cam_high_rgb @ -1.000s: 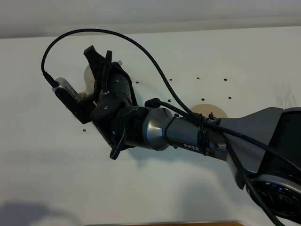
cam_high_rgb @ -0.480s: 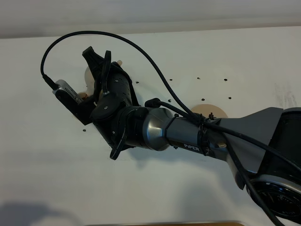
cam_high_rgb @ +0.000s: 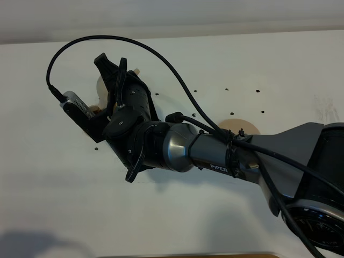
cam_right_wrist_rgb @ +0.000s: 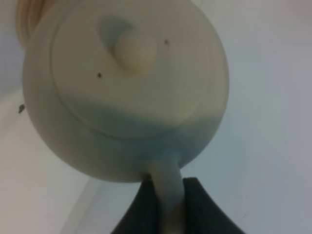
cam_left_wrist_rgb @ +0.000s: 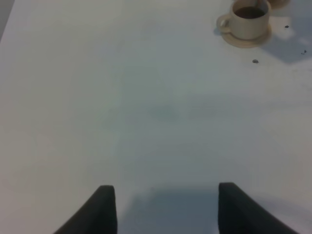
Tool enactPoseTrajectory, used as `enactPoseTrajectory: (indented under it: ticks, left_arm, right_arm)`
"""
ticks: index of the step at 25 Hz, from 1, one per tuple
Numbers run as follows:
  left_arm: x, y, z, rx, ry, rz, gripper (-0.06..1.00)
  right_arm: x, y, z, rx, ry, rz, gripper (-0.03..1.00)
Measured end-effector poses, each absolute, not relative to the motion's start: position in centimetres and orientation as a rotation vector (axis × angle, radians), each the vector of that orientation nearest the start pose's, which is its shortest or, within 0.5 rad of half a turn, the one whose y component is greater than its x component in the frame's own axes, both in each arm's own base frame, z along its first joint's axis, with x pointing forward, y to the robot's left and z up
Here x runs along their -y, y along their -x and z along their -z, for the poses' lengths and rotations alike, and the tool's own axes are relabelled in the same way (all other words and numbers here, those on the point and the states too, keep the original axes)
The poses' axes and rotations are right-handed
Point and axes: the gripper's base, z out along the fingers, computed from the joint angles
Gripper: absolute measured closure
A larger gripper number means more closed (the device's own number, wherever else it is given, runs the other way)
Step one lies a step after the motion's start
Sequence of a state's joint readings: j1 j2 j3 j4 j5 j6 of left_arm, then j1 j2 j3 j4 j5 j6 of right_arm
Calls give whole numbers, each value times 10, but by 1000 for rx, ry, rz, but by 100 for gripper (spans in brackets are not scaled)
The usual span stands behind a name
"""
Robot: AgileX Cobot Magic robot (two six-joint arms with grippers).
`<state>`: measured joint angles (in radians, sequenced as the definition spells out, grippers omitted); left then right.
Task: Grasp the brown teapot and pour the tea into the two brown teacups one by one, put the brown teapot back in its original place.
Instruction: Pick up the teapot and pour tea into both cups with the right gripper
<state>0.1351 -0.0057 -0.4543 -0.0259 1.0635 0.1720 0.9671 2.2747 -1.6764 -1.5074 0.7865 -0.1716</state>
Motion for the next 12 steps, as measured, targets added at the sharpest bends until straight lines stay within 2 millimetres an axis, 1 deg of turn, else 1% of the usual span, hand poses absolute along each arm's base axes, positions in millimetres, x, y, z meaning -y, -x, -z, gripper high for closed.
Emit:
enactPoseTrajectory:
  ticks: [12]
  left_arm:
    - [2, 1, -264, -2090, -39, -155, 42]
  right_arm:
    - [-372, -334, -175, -1020, 1956, 1229, 88]
